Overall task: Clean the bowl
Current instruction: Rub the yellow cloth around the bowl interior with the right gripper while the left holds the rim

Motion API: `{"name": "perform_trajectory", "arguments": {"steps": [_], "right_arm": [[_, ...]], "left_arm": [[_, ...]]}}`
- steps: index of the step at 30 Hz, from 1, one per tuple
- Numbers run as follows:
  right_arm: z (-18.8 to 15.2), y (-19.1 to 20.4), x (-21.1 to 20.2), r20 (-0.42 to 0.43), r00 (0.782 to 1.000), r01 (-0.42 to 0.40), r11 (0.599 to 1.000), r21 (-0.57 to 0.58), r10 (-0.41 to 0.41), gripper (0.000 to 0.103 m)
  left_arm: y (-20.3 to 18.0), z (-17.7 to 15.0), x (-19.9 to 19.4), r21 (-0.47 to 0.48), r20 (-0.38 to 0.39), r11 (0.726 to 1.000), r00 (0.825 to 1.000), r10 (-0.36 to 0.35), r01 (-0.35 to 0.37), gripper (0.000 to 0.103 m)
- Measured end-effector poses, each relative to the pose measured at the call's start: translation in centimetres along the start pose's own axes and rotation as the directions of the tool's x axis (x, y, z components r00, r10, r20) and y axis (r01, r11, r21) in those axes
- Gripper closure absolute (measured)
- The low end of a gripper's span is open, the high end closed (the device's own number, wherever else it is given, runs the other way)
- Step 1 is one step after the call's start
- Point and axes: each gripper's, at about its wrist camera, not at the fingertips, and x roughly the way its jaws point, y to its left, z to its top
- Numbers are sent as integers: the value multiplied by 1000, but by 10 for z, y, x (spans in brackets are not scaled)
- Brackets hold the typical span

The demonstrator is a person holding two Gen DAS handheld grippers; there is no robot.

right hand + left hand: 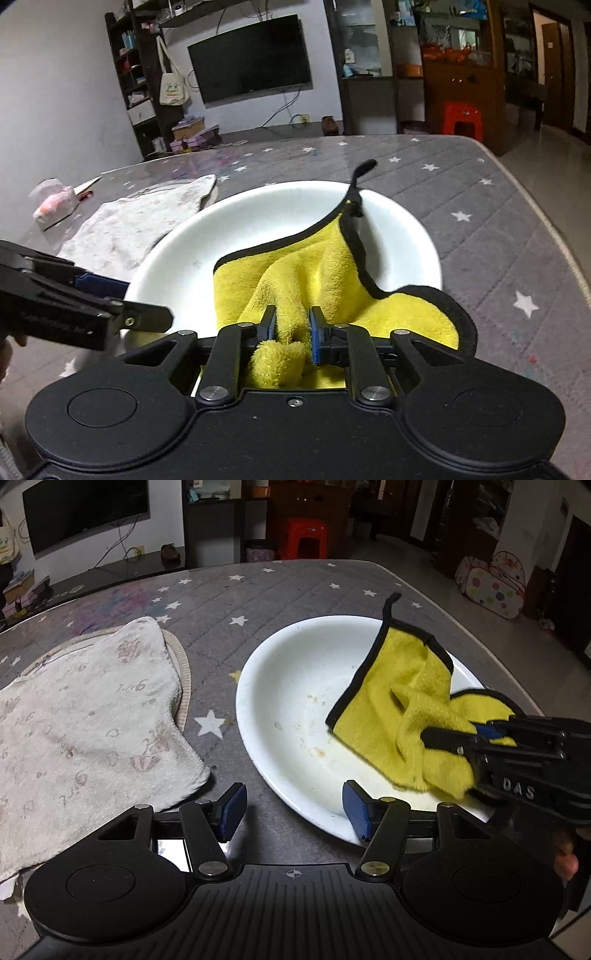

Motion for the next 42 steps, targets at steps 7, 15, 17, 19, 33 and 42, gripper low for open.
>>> {"name": "perform_trajectory", "arguments": {"steps": [7, 15, 17, 19, 33, 42], "right_arm": [[0, -13, 11, 13, 999, 34, 999, -9, -34, 85], [9, -21, 24, 26, 997, 76, 997, -20, -75, 85], [11, -22, 26, 29, 996, 88, 995, -35, -87, 85], [12, -20, 30, 33, 994, 102, 993, -51, -101, 85], [18, -15, 41, 36, 990, 139, 982, -125, -136, 85], [12, -14, 30, 20, 989, 145, 982, -124, -143, 85]], "left_arm": [[-2, -1, 3, 10, 2, 1000, 1000, -3, 2, 45], [-6, -2, 5, -1, 1, 1000, 1000, -2, 2, 45], [-8, -2, 5, -6, -1, 1000, 1000, 1, -1, 45], [-11, -3, 6, -15, -4, 1000, 1000, -1, 0, 45], [-22, -7, 10, -50, -2, 999, 1000, 7, -7, 57], [-10, -5, 10, -80, -6, 996, 999, -33, 32, 62]]}}
